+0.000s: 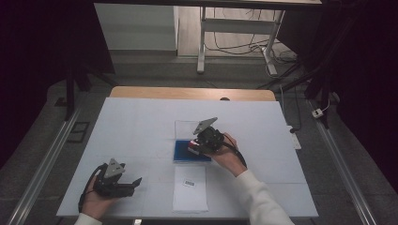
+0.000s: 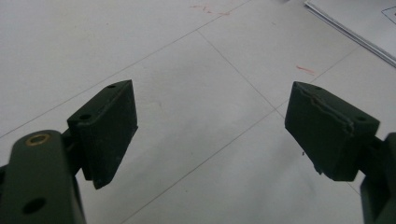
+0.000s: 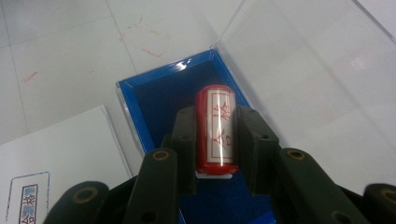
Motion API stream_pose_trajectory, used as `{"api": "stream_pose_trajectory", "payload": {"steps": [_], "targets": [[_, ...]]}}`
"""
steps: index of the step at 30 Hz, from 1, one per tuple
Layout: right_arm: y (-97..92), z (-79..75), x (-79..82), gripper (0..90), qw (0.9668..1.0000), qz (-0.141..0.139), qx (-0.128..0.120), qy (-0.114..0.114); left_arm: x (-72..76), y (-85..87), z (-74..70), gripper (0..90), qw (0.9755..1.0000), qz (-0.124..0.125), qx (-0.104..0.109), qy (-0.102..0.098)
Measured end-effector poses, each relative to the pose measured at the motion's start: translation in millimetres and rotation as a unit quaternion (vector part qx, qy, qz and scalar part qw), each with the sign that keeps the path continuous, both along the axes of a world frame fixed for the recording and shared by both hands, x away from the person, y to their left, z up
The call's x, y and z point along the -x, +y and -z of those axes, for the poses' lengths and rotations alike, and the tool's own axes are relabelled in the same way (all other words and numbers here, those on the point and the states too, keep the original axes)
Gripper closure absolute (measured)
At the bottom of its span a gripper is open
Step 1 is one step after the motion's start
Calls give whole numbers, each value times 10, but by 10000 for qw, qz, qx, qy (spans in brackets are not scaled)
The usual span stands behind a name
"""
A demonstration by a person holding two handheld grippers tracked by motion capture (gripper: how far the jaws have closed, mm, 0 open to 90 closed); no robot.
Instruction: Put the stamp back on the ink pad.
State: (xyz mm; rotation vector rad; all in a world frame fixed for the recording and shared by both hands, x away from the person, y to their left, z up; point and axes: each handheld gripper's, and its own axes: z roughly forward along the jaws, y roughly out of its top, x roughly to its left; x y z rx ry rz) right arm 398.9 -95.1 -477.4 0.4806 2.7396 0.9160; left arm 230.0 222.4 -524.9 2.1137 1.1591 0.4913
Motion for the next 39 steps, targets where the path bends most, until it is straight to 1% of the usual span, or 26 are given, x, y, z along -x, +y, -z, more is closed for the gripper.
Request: {"api": "stream_pose_trajectory", "payload": {"steps": [2, 3, 5, 6, 7, 9, 10, 12, 14, 16, 17, 19, 21, 25, 28, 34, 39], "targets": [[4, 2, 1, 690, 10000, -10, -35, -3, 0, 0, 1, 172, 10000, 2, -1, 4], [3, -2, 4, 669, 10000, 39, -68, 28, 1, -1, 0, 172, 10000, 4, -1, 4], [-8, -17, 3, 605, 9997, 88, -231, 58, 1, -3, -2, 172, 10000, 2, 2, 5], [-20, -29, 3, 575, 9994, 99, -339, 51, 1, -6, -3, 172, 10000, 2, -2, 6], [-32, -46, 6, 548, 9992, 136, -369, 33, 0, -8, -4, 172, 10000, 6, -4, 7], [-75, -87, 24, 498, 9980, 230, -583, -3, -2, -9, -2, 172, 10000, 10, -1, 12], [-95, -98, 28, 482, 9974, 228, -676, -22, -4, -10, 1, 172, 10000, 2, -6, 10], [-155, -138, 53, 444, 9956, 310, -881, -63, -6, -8, 2, 171, 10000, 7, 4, 26], [-214, -159, 73, 418, 9939, 351, -1035, -124, -4, -6, 0, 172, 10000, -3, -2, 15], [-269, -174, 100, 399, 9933, 408, -1062, -198, -3, -1, -3, 171, 10000, -4, 8, 2], [-297, -174, 112, 394, 9929, 430, -1078, -280, -2, 0, -6, 171, 10000, 1, 16, 0], [-353, -180, 138, 390, 9922, 510, -1084, -334, 3, 0, -11, 171, 10000, 0, 31, -13], [-406, -186, 159, 390, 9913, 530, -1161, -313, 5, -1, -13, 171, 10000, 7, 32, -20], [-504, -215, 223, 389, 9895, 561, -1270, -400, 10, 0, -16, 170, 10000, -14, 46, -27], [-588, -238, 304, 389, 9879, 640, -1333, -463, 16, -2, -25, 171, 10000, -16, 56, -46], [-832, -275, 478, 391, 9851, 775, -1400, -625, 23, -3, -35, 170, 10000, -14, 62, -64], [-1084, -259, 583, 394, 9818, 944, -1509, -665, 22, -2, -35, 170, 10000, -10, 61, -71]]}}
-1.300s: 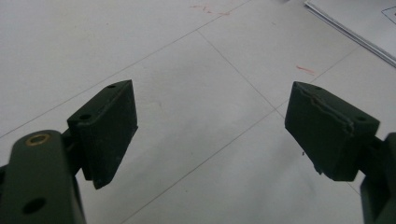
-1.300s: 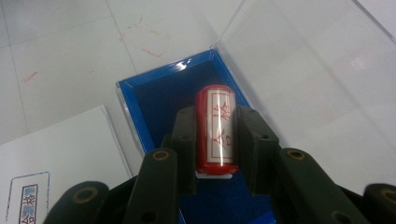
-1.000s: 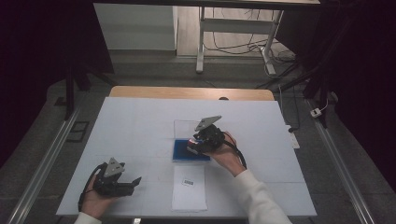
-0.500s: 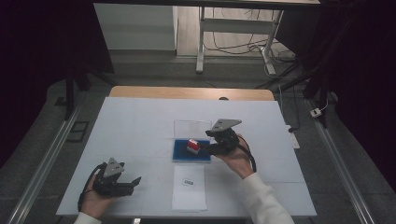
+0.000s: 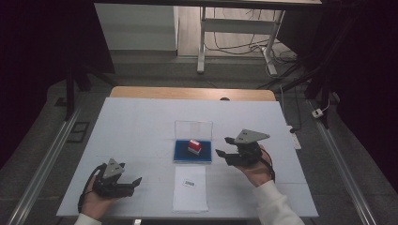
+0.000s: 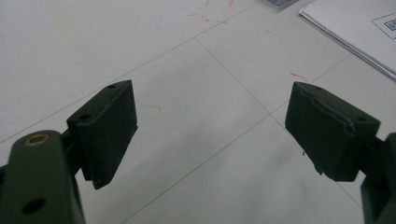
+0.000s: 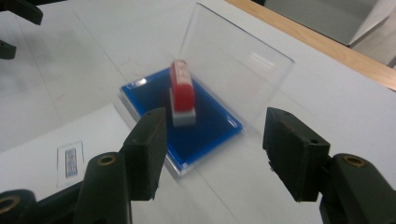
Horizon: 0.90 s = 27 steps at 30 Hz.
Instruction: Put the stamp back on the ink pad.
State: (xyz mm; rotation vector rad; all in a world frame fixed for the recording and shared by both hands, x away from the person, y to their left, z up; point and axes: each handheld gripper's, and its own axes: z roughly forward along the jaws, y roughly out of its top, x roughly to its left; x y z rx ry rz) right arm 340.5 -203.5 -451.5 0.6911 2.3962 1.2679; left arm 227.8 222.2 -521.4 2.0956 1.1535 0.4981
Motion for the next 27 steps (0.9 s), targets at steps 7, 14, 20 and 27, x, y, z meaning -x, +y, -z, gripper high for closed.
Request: {"api": "stream_pose_trajectory", "payload": {"steps": [7, 14, 20, 27], "targets": [[-378, 95, 139, 393, 9996, 276, -74, 57, -1, 9, 8, 170, 10000, 6, 21, -2], [-721, 272, 368, 394, 9984, 531, -55, 168, -4, 6, 5, 170, 10000, 20, 26, -7], [-960, 434, 524, 393, 9971, 694, -25, 307, -6, -6, 1, 169, 10000, 22, 48, -12], [-1002, 460, 514, 396, 9968, 729, 13, 311, -14, -13, -3, 169, 10000, 15, 62, -27]]}}
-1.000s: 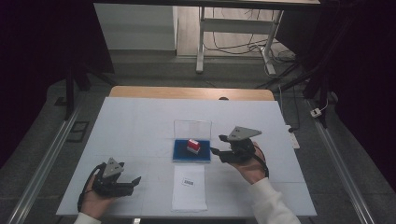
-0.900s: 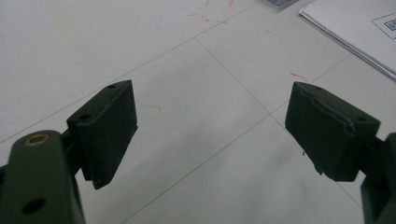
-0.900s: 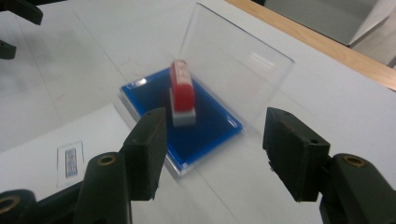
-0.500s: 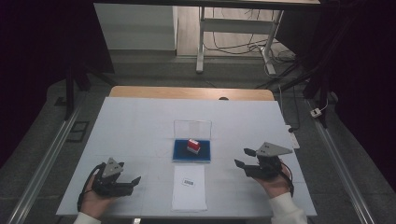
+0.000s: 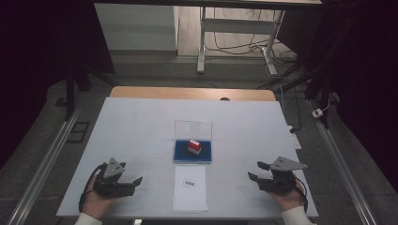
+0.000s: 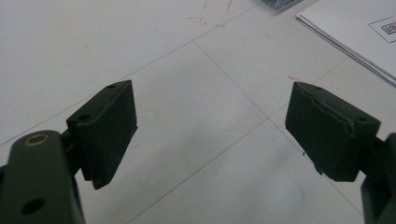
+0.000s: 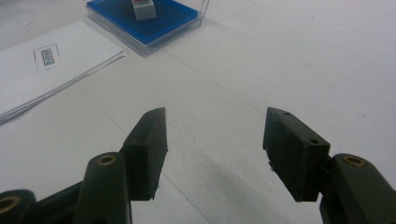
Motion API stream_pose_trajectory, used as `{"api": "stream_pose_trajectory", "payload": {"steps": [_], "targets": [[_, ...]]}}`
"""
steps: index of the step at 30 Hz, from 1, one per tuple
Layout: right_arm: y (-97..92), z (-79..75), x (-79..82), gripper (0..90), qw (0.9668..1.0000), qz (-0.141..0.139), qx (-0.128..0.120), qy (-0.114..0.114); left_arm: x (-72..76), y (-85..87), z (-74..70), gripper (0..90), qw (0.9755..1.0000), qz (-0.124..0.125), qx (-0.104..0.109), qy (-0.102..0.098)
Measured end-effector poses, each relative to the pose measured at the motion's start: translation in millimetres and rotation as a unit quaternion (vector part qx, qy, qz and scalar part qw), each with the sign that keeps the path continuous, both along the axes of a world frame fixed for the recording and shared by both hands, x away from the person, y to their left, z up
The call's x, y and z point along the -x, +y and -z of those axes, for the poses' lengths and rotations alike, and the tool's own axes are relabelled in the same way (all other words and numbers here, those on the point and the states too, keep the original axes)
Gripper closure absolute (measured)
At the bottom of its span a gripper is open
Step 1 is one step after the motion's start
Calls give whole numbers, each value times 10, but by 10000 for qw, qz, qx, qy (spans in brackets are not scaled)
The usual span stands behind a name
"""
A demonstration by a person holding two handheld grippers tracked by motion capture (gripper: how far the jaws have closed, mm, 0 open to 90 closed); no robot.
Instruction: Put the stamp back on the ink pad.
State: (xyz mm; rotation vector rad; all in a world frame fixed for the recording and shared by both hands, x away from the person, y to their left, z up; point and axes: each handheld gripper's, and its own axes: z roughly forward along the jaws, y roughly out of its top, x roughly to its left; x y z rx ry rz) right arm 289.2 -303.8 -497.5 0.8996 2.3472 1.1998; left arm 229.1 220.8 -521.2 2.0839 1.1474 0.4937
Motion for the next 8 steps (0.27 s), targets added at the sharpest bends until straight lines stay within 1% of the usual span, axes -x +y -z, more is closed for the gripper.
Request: {"api": "stream_pose_trajectory", "payload": {"steps": [3, 6, 8], "targets": [[20, 11, 0, 404, 9999, -103, -16, 24, 0, 3, 0, 169, 10000, -12, -8, 5], [28, 8, 1, 404, 9999, -118, 72, 12, 0, 10, 1, 169, 10000, -6, 0, 5], [34, 9, 0, 404, 9999, -128, 53, 6, -1, 14, 3, 169, 10000, -3, -9, 6]]}}
